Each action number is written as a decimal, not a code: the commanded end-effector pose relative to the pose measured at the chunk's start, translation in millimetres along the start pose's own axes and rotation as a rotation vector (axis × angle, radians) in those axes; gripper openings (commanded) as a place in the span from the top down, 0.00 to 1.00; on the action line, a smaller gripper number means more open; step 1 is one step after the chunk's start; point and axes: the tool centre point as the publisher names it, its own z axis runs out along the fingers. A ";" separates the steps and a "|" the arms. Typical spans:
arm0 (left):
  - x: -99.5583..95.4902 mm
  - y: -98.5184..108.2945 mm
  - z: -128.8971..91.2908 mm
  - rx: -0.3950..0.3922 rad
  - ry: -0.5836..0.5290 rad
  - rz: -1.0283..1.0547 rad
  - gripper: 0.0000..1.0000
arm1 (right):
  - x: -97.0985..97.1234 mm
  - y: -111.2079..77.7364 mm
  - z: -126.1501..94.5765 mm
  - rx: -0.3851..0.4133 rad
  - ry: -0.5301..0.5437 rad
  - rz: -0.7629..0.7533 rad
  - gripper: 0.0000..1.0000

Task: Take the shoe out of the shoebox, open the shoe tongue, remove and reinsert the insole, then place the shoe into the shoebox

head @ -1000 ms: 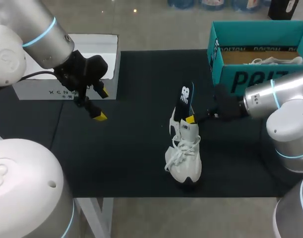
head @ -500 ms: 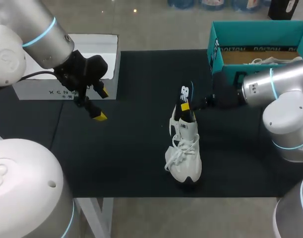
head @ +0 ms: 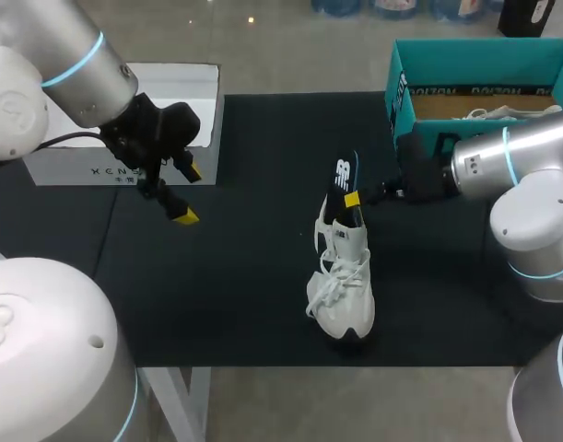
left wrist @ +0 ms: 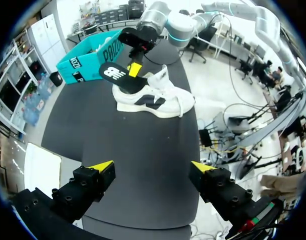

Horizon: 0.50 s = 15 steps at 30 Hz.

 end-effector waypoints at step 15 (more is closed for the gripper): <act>-0.4 -0.4 0.5 -0.004 0.000 0.000 0.00 | 5.2 -48.0 14.9 0.041 0.014 0.084 1.00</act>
